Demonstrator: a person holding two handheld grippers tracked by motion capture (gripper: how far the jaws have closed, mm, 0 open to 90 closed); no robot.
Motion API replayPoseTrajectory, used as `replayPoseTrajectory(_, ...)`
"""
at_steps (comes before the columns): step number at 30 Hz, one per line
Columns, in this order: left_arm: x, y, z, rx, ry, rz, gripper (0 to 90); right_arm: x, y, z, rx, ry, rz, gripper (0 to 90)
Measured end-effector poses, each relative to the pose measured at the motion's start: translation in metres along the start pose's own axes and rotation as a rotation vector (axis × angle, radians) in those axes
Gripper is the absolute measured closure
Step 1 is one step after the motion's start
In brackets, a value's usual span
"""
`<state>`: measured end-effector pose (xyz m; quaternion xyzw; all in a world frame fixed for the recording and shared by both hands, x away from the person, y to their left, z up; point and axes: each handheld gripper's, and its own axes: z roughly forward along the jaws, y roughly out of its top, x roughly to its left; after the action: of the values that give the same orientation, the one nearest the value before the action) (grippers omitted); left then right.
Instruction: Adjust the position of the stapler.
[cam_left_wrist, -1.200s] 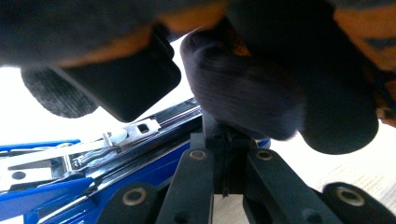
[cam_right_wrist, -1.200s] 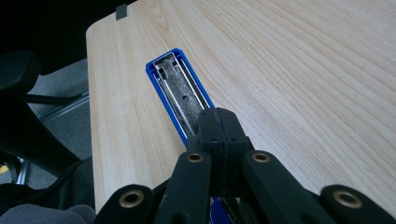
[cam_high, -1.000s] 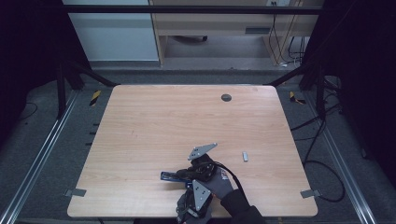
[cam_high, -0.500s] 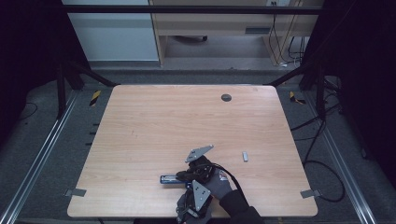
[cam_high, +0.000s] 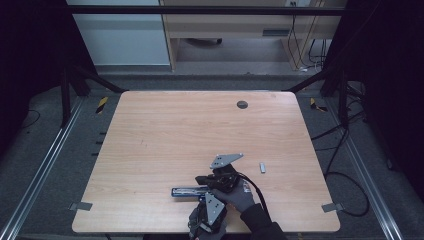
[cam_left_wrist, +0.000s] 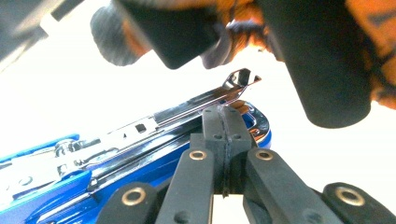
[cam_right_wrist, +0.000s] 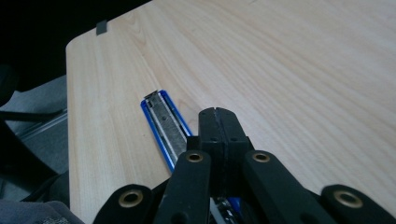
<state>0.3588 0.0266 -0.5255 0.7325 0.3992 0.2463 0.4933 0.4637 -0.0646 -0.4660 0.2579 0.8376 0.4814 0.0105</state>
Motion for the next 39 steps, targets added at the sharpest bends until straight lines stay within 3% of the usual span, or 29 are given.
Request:
replayPoseTrajectory(14,0.001,0.001,0.000,0.002,-0.020,0.000,84.9,-0.007,-0.002,-0.035,-0.102,-0.070,0.021,81.5)
replayPoseTrajectory(24,0.009,0.007,-0.007,0.010,-0.058,-0.001,76.6,-0.016,-0.009,-0.064,-0.169,-0.173,0.044,69.3)
replayPoseTrajectory(29,0.016,0.016,-0.014,0.011,-0.089,0.001,72.8,-0.023,-0.017,-0.078,-0.195,-0.234,0.055,63.7)
replayPoseTrajectory(39,0.043,0.058,-0.028,0.013,-0.102,0.080,68.1,-0.031,-0.027,-0.109,-0.253,-0.346,0.068,56.6)
